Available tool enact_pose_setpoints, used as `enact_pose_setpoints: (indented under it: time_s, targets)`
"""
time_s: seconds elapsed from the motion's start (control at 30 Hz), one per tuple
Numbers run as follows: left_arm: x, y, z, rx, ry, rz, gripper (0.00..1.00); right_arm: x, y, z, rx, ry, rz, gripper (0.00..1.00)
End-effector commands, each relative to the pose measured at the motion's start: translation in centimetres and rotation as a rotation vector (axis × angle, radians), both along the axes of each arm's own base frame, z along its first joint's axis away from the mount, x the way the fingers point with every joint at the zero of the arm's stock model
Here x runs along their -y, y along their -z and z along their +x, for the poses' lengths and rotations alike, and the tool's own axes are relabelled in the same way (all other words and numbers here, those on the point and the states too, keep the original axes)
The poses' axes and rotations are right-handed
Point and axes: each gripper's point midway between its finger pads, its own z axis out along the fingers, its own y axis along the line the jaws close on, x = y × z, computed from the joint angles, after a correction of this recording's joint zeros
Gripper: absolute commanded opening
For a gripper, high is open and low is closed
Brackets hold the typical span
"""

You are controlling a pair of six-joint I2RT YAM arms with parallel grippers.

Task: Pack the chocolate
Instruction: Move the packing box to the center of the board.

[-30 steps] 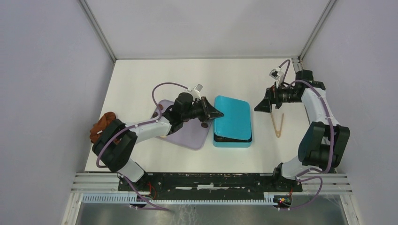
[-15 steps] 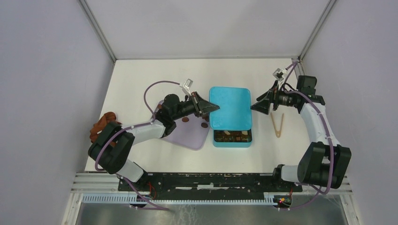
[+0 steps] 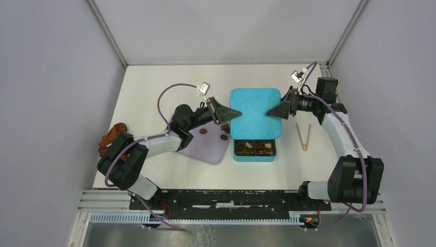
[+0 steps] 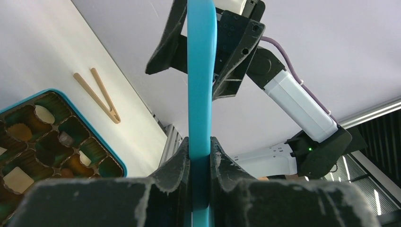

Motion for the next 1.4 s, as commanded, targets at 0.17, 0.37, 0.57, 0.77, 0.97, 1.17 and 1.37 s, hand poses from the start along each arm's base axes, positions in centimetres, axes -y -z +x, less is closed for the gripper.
enact_pose_setpoints:
  time_s: [0.17,0.37,0.57,0.77,0.97,1.17,1.37]
  targets:
    - [0.3,-3.2,0.1,0.08,0.026,-0.093,0.02,-0.6,-2.6,-0.7,-0.075,-0.077,0.096,0.51]
    - [0.6,-2.7,0.1,0.071,0.041,-0.089,0.03,-0.8,-3.1,-1.8,-0.105,-0.154,0.135,0.21]
    - [0.3,-0.5,1.5,0.019,-0.024,0.003,0.44,-0.7,-3.5,-2.0,-0.074,-0.178,0.149,0.0]
    - [-3.1,2.2,3.3,0.007,-0.218,0.277,0.72,-0.6,-3.1,-2.1,-0.041,-0.148,0.103,0.0]
    - [-9.8,2.0,3.3,0.072,-0.497,0.573,0.89,-0.4,0.2,-2.4,-0.085,-0.089,0.044,0.0]
    - [-13.0,1.4,0.8,0.087,-0.558,0.611,0.93,-0.8,4.0,-3.5,-0.172,-0.046,0.037,0.0]
    - [-12.1,2.9,-0.2,0.042,-0.503,0.546,0.91,-1.6,6.5,-4.4,-0.23,-0.033,0.047,0.0]
